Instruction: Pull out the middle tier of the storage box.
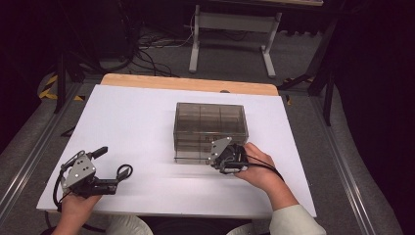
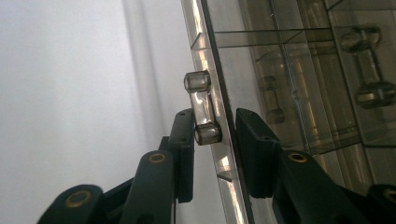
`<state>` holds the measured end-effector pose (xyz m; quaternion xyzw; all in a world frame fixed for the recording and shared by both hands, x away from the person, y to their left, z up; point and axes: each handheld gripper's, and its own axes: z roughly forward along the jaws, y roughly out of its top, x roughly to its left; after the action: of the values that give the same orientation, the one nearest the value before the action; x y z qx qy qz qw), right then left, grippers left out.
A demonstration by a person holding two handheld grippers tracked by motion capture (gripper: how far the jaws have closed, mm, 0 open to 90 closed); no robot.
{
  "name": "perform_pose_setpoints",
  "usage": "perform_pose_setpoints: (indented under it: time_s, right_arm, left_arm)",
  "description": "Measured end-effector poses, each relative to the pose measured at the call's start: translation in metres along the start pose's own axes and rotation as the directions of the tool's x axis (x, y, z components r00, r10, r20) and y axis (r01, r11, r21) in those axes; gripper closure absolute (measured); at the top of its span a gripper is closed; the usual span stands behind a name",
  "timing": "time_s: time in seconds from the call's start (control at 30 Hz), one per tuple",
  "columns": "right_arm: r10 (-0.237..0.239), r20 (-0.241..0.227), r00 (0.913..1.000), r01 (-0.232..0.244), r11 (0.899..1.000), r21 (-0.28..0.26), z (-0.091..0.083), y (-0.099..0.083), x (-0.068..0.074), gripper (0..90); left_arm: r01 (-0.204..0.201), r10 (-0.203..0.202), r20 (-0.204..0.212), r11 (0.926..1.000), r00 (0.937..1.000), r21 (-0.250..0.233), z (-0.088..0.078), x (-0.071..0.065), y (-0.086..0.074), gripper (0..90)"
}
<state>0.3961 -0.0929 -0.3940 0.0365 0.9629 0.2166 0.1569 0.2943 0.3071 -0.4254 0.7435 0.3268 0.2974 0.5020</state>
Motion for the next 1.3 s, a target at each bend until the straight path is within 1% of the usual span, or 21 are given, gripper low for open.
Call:
perform_pose_setpoints:
  time_s: [0.03, 0.2, 0.23, 0.37, 0.47, 0.5, 0.63, 0.8, 0.9, 0.93, 0.97, 1.0, 1.03, 1.07, 1.1, 1.13, 1.17, 1.2, 1.23, 1.27, 1.3]
  right_arm:
    - [-0.007, -0.01, 0.9999, 0.007, 1.0, 0.005, 0.0, -0.001, 0.001, 69.6]
    - [0.027, -0.004, 0.9996, -0.027, 0.999, -0.024, -0.001, -0.001, 0.005, 69.8]
    - [0.007, -0.007, 0.9999, -0.007, 1.0, -0.018, -0.001, -0.001, 0.005, 69.9]
    - [0.009, -0.003, 1.0, -0.009, 1.0, -0.018, 0.0, 0.0, 0.007, 70.0]
    - [-0.005, -0.01, 0.9999, 0.004, 1.0, -0.013, 0.0, 0.0, 0.006, 70.0]
    - [-0.002, -0.01, 0.9999, 0.002, 1.0, -0.01, 0.0, 0.0, 0.006, 70.0]
    - [-0.004, -0.007, 1.0, 0.003, 1.0, -0.005, -0.001, -0.001, 0.008, 69.6]
    - [-0.002, -0.01, 1.0, 0.002, 1.0, -0.012, -0.001, -0.002, 0.01, 64.2]
    - [0.008, -0.002, 1.0, -0.008, 0.999, -0.045, -0.005, -0.002, 0.012, 59.7]
    - [0.033, -0.002, 0.9994, -0.033, 0.996, -0.081, -0.01, -0.004, 0.013, 55.4]
    - [0.033, -0.002, 0.9994, -0.033, 0.996, -0.081, -0.01, -0.004, 0.013, 55.4]
    - [0.036, -0.001, 0.9994, -0.036, 0.995, -0.09, -0.011, -0.005, 0.013, 52.9]
    - [0.059, -0.002, 0.9983, -0.059, 0.992, -0.11, -0.014, -0.007, 0.013, 49.4]
    - [0.075, -0.02, 0.997, -0.077, 0.989, -0.128, -0.016, -0.009, 0.012, 45.8]
    - [0.119, -0.036, 0.9922, -0.124, 0.976, -0.179, -0.02, -0.014, 0.011, 39.6]
    - [0.119, -0.036, 0.9922, -0.124, 0.976, -0.179, -0.02, -0.014, 0.011, 39.6]
    - [0.152, -0.045, 0.9873, -0.159, 0.959, -0.233, -0.024, -0.02, 0.01, 35.0]
    - [0.152, -0.045, 0.9873, -0.159, 0.959, -0.233, -0.024, -0.02, 0.01, 35.0]
    - [0.163, -0.042, 0.9857, -0.168, 0.951, -0.258, -0.027, -0.023, 0.009, 33.0]
    - [0.185, -0.048, 0.9816, -0.191, 0.938, -0.29, -0.031, -0.027, 0.008, 29.1]
    - [0.185, -0.048, 0.9816, -0.191, 0.938, -0.29, -0.031, -0.027, 0.008, 29.1]
  left_arm:
    - [-0.002, 0.002, 0.0, 1.0, 1.0, 0.001, 0.0, 0.0, 0.0, 4.4]
    - [-0.001, 0.001, 0.0, 1.0, 1.0, 0.0, 0.0, 0.0, 0.0, 4.4]
    - [-0.007, 0.007, 0.004, 1.0, 1.0, 0.001, 0.0, 0.0, 0.0, 4.4]
    - [-0.002, 0.002, 0.002, 1.0, 1.0, 0.001, 0.0, 0.0, 0.0, 4.4]
    - [-0.001, 0.001, 0.001, 1.0, 1.0, 0.0, 0.0, 0.0, 0.0, 4.4]
    - [-0.008, 0.008, 0.003, 1.0, 1.0, 0.001, 0.0, 0.0, 0.0, 4.4]
    - [0.001, -0.001, 0.0, 1.0, 1.0, -0.002, 0.0, 0.0, 0.0, 4.4]
    - [-0.003, 0.003, 0.003, 1.0, 1.0, 0.001, 0.0, 0.0, 0.0, 4.4]
    - [-0.003, 0.003, 0.004, 1.0, 1.0, 0.003, 0.001, 0.0, 0.0, 4.4]
    - [-0.003, 0.003, 0.004, 1.0, 1.0, 0.002, 0.001, 0.0, 0.0, 4.4]
    - [-0.003, 0.003, 0.004, 1.0, 1.0, 0.002, 0.001, 0.0, 0.0, 4.4]
    - [-0.003, 0.003, 0.004, 1.0, 1.0, 0.001, 0.001, 0.0, 0.0, 4.4]
    - [-0.007, 0.007, 0.008, 1.0, 0.9999, 0.002, 0.001, 0.001, 0.0, 4.4]
    - [0.002, -0.002, 0.011, 1.0, 0.9999, 0.004, 0.001, 0.0, 0.0, 4.4]
    - [0.0, 0.0, 0.001, 1.0, 1.0, 0.001, 0.001, 0.001, 0.0, 4.4]
    - [0.0, 0.0, 0.001, 1.0, 1.0, 0.001, 0.001, 0.001, 0.0, 4.4]
    - [0.004, -0.004, 0.001, 1.0, 1.0, -0.002, 0.001, 0.002, 0.0, 4.4]
    - [0.005, -0.005, 0.002, 1.0, 1.0, -0.001, 0.001, 0.002, 0.0, 4.4]
    - [0.007, -0.007, 0.001, 1.0, 1.0, 0.001, 0.001, 0.002, 0.001, 4.4]
    - [0.001, -0.001, 0.003, 1.0, 1.0, 0.004, 0.001, 0.002, 0.001, 4.4]
    - [0.001, -0.001, 0.003, 1.0, 1.0, 0.004, 0.001, 0.002, 0.001, 4.6]
